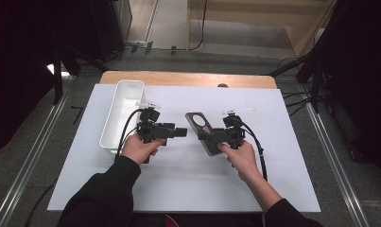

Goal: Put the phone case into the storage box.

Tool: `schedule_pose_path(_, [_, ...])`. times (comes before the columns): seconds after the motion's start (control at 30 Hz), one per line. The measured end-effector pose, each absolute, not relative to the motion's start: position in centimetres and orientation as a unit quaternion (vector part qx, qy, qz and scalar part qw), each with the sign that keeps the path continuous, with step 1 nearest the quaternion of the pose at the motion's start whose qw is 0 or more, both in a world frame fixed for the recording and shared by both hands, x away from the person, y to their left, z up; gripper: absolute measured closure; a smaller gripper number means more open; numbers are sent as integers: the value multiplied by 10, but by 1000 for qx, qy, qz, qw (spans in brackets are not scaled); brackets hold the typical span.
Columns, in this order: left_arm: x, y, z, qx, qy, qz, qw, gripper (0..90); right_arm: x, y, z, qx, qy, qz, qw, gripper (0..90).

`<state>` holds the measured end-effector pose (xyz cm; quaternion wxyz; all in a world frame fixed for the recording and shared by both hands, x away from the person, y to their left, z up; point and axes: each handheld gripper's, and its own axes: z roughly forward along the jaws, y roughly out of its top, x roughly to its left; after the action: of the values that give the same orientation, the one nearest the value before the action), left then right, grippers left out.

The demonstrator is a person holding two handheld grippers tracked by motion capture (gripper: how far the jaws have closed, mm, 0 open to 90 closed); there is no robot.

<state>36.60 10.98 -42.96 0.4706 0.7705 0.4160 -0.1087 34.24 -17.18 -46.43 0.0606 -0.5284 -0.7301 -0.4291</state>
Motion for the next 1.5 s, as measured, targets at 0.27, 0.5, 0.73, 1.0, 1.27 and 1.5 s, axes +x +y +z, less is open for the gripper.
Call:
schedule_pose_path(0.27, [380,103,-428,760,439,-123,464,247,343,-168,-466,-535,-723,-431,69,99])
schedule_pose_path(0.5, [389,96,-427,745,461,-139,462,261,342,-167,-467,-539,-719,-434,68,99])
schedule_pose_path(0.73, [398,90,-428,742,484,-162,435,294,340,-165,-466,-540,-715,-439,66,99])
schedule_pose_path(1.0, [405,85,-427,737,502,-176,417,331,337,-162,-466,-539,-713,-444,65,99])
schedule_pose_path(1.27, [412,85,-430,728,522,-191,402,363,335,-159,-466,-536,-712,-449,62,99])
schedule_pose_path(1.5, [413,83,-429,733,517,-178,404,430,333,-157,-466,-534,-714,-450,56,99])
